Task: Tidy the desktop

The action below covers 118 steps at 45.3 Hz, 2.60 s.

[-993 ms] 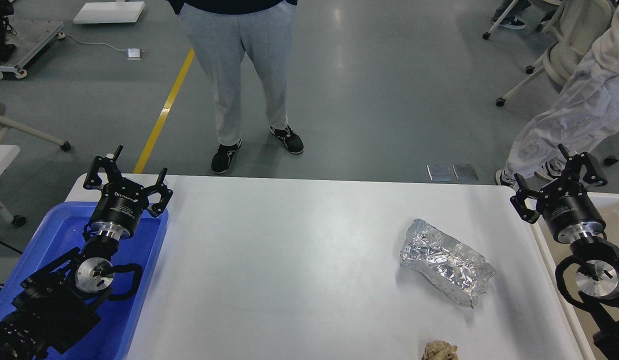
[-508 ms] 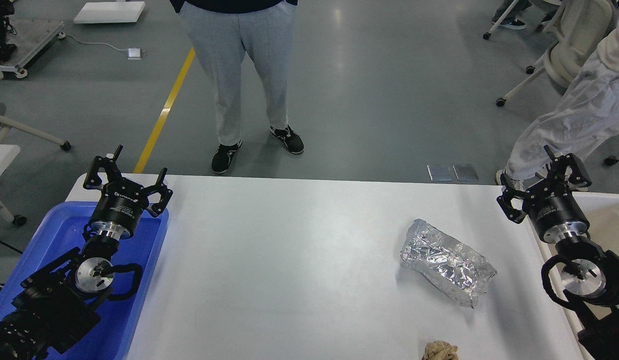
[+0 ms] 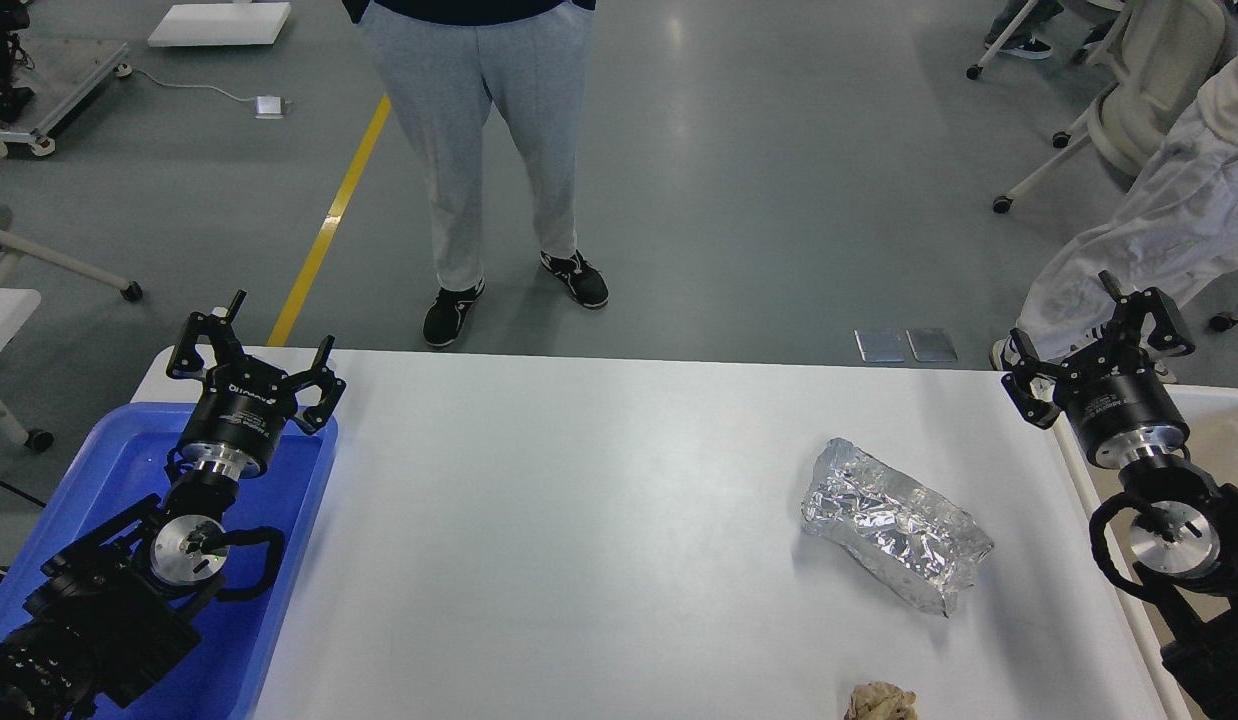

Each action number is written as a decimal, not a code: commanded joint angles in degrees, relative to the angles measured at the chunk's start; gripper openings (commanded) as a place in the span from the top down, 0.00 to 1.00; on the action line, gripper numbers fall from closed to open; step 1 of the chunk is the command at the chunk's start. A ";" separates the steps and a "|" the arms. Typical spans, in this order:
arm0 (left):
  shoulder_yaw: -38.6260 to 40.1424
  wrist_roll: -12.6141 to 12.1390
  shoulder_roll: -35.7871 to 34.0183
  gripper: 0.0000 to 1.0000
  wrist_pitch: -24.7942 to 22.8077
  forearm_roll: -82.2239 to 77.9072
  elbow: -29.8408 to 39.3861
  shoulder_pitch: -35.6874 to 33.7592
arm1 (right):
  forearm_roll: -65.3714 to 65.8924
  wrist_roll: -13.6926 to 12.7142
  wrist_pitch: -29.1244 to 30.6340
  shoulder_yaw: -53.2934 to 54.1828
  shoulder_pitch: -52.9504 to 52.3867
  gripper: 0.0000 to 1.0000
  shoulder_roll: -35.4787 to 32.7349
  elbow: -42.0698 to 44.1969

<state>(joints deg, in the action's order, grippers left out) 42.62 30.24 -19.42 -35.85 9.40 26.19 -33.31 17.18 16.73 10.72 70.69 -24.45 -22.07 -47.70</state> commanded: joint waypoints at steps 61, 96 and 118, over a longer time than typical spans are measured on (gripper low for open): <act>0.00 -0.01 0.00 0.00 -0.18 0.01 0.00 0.00 | 30.96 -6.70 -10.19 -40.00 -10.08 0.01 -33.30 -23.75; 0.00 -0.01 -0.09 0.00 -0.36 0.01 0.00 -0.09 | 55.41 -9.70 -7.91 -91.17 -40.33 0.03 -18.81 -12.25; 0.00 -0.01 -0.09 0.00 -0.27 0.01 0.00 -0.09 | 54.18 -9.69 -12.65 -84.58 -30.49 0.04 -12.92 -4.07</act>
<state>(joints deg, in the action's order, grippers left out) 42.65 30.21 -19.51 -36.20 9.40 26.19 -33.40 71.29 7.02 -0.34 -16.21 -58.59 -37.52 -54.38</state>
